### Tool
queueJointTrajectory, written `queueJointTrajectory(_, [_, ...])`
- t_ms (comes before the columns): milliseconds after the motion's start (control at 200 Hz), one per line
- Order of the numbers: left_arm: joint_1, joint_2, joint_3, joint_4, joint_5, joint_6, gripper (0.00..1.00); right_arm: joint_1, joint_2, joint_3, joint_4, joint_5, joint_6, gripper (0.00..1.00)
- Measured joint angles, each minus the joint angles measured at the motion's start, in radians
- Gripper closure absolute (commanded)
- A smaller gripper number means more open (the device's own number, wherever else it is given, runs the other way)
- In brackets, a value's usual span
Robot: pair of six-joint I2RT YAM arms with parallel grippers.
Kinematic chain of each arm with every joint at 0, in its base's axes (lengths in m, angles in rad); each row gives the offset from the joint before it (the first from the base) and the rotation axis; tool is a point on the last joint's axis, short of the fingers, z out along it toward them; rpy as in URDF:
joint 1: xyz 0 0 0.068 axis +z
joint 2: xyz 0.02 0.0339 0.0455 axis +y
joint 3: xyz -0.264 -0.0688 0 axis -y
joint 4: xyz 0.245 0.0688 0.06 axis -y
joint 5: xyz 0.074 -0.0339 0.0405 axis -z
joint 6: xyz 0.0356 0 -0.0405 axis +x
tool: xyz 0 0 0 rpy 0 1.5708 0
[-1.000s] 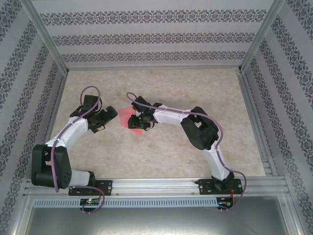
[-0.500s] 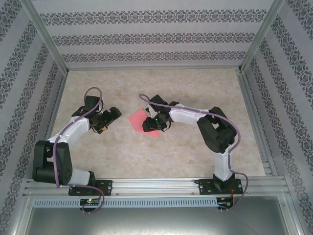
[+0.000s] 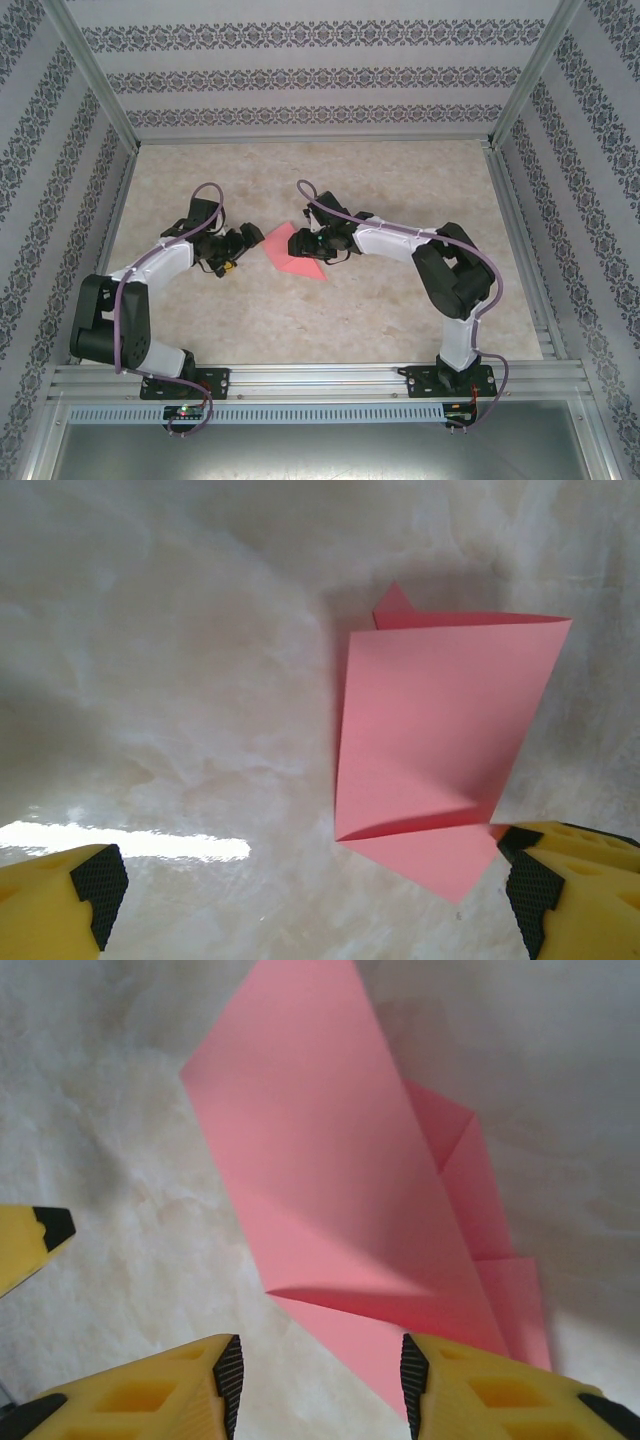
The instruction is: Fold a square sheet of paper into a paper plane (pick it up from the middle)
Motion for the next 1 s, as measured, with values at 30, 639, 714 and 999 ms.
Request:
queueJointTrajectory(30, [-0.005, 0.003, -0.001, 0.006, 0.005, -0.005, 0.01, -0.003, 0.006, 0.0, 0.002, 0.0, 0.004, 0.53])
queueJointTrajectory(639, [-0.079, 0.096, -0.095, 0.273, 0.14, -0.231, 0.25, -0.053, 0.08, -0.001, 0.025, -0.063, 0.042, 0.54])
queueJointTrajectory(714, [-0.088, 0.106, -0.096, 0.301, 0.153, -0.253, 0.3, -0.064, 0.08, -0.008, 0.042, -0.078, 0.051, 0.54])
queueJointTrajectory(999, [-0.11, 0.145, -0.096, 0.363, 0.175, -0.286, 0.4, -0.105, 0.081, -0.069, 0.15, -0.178, 0.121, 0.55])
